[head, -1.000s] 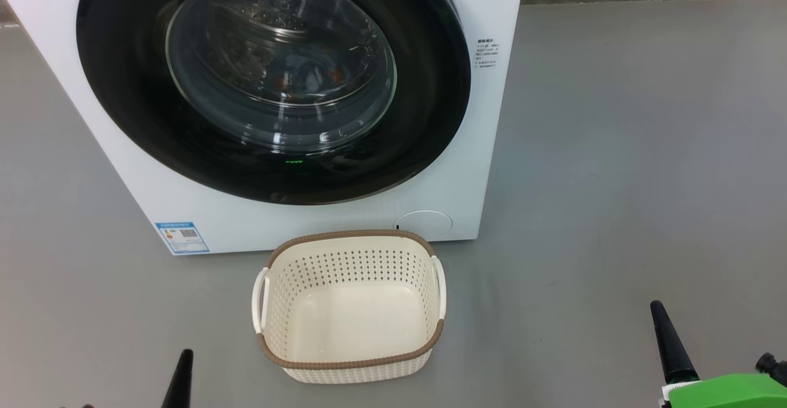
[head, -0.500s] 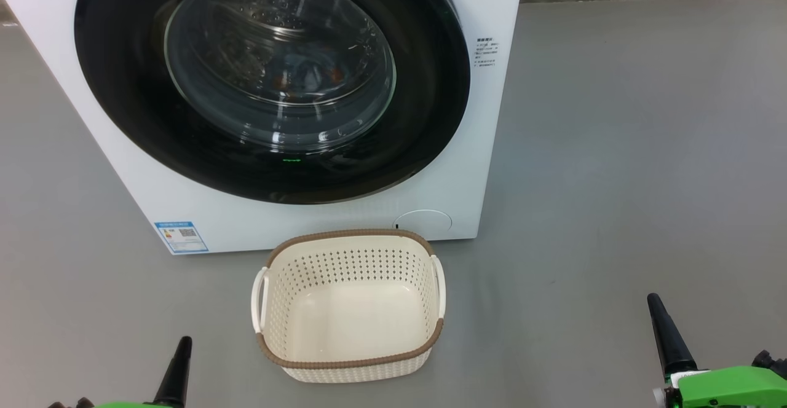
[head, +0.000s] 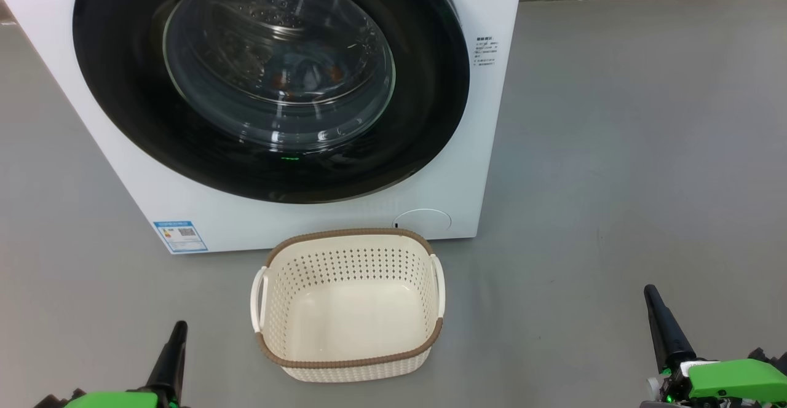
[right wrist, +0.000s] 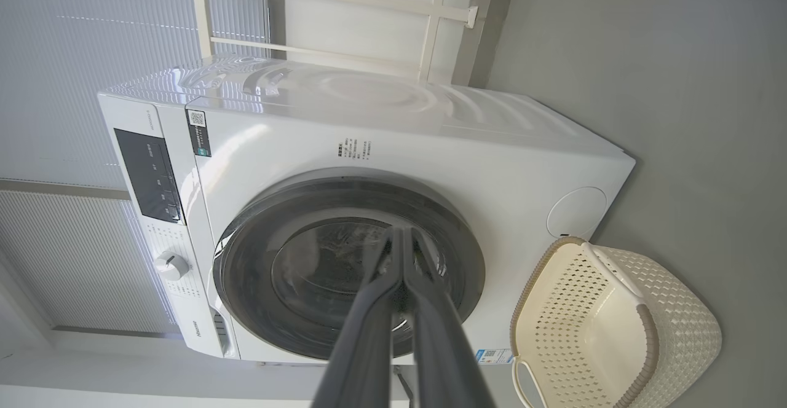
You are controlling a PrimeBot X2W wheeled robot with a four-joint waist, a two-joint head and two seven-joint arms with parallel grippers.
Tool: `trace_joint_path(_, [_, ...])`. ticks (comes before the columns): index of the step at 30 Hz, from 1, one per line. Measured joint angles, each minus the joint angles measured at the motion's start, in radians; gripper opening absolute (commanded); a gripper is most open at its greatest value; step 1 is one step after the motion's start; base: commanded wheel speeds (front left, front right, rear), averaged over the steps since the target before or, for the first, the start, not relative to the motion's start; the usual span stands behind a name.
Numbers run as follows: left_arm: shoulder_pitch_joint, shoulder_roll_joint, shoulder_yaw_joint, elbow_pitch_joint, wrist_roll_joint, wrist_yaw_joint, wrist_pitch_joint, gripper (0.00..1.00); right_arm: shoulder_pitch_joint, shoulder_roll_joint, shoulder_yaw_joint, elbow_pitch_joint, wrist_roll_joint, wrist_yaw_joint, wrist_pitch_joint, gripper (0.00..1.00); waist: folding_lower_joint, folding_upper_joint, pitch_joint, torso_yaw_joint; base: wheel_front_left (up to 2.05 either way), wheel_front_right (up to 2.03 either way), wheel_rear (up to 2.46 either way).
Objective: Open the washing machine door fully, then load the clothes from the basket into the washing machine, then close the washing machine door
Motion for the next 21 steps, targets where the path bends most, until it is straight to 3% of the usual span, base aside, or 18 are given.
trace_joint_path(9, [-0.017, 0.000, 0.008, 0.005, -0.078, -0.002, 0.026, 0.00, -0.013, 0.000, 0.000, 0.016, 0.105, -0.003, 0.021, 0.00, 0.0000, 0.0000, 0.001, -0.001, 0.00, 0.00, 0.00])
trace_joint_path(21, [-0.026, 0.000, 0.009, 0.005, -0.078, -0.004, 0.026, 0.00, -0.019, 0.000, 0.000, 0.016, 0.110, -0.003, 0.021, 0.00, 0.0000, 0.0000, 0.001, -0.001, 0.00, 0.00, 0.00])
